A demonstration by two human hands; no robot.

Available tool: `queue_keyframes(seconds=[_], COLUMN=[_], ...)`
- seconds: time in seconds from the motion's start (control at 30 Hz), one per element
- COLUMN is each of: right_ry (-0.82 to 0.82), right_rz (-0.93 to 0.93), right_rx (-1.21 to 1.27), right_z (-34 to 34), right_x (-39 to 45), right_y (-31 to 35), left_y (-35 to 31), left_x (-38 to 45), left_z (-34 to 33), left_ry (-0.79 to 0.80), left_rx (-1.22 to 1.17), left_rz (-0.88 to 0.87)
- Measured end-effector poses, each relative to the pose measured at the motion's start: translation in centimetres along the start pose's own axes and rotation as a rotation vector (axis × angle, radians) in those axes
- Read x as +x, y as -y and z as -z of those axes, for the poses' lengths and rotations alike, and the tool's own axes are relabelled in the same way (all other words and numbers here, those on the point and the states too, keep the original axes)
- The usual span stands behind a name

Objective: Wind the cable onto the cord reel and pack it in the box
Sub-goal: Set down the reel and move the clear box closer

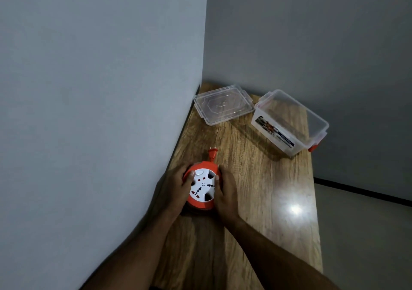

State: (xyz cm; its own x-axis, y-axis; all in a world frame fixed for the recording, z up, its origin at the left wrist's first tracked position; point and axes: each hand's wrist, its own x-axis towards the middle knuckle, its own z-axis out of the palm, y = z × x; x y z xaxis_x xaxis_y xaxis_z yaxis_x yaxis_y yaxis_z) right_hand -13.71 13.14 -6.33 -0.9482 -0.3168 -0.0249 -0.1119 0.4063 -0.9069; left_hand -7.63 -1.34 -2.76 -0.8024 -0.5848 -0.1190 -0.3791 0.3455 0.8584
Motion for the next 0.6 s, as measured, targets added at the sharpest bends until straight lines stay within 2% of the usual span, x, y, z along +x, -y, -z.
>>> queue_keyframes(seconds=[0.3,0.47,0.6], right_ry=[0.020,0.094,0.040], right_rz=[0.011,-0.005,-0.014], right_rx=[-0.089,-0.127,-0.097], right_z=[-0.8,-0.3,1.5], right_x=[-0.4,-0.2,0.4], right_y=[-0.9,-1.5,-0.5], left_y=[0.8,0.4,-0.9], left_x=[0.1,0.3,1.4], left_z=[-0.4,-0.7,-1.2], left_ry=[-0.001,-0.014,-0.051], left_rx=[0.092,0.184,0.175], left_rz=[0.024,-0.009,0.029])
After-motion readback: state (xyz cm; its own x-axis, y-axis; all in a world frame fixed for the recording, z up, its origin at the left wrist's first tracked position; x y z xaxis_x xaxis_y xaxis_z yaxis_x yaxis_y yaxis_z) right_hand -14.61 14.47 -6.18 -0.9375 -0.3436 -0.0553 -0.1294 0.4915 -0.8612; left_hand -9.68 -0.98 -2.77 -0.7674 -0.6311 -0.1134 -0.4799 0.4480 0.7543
